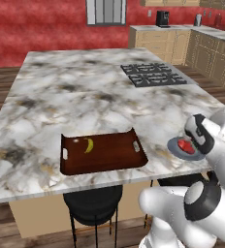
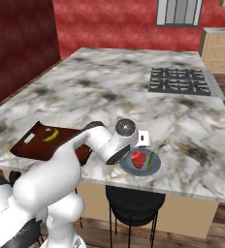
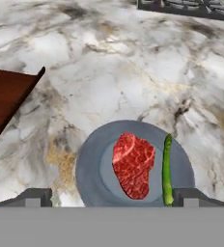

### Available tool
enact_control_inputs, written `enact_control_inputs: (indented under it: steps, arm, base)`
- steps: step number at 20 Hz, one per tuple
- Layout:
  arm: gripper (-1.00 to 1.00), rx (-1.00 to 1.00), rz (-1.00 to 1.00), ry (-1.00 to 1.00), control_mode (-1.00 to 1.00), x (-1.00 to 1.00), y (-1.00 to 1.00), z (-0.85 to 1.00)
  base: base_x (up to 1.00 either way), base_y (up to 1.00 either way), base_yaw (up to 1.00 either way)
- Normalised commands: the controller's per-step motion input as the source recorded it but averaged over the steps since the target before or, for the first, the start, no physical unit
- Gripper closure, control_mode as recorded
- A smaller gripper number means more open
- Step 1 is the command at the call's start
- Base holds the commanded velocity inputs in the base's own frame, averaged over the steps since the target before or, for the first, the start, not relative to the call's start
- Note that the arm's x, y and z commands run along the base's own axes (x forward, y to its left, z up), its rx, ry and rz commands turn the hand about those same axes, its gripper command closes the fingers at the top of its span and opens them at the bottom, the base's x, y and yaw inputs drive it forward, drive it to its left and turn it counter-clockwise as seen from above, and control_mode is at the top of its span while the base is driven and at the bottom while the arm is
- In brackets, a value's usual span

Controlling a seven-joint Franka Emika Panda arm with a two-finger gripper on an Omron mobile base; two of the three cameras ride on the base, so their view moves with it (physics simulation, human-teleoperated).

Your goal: Create a steak meal by picking up the steak and asparagus from the tray and placing them on the plate. Leave the banana on the tray.

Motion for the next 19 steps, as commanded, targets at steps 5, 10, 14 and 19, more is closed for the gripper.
enact_control_inputs:
  steps: [5, 10, 14, 19]
  arm:
    - [-1.0, -0.16, 0.04, -0.1, -1.0, -0.36, 0.45, 1.0]
    - [-1.0, -0.11, 0.07, -0.06, -1.0, -0.38, 0.43, 0.96]
    - [-1.0, -0.09, 0.05, 0.0, -1.0, -0.29, 0.58, 0.76]
    - [-1.0, 0.01, 0.02, -0.01, -1.0, -0.19, 0.24, 0.15]
  base:
    - [0.0, 0.0, 0.0]
    - [0.0, 0.0, 0.0]
    - [0.0, 0.0, 0.0]
    - [0.0, 0.0, 0.0]
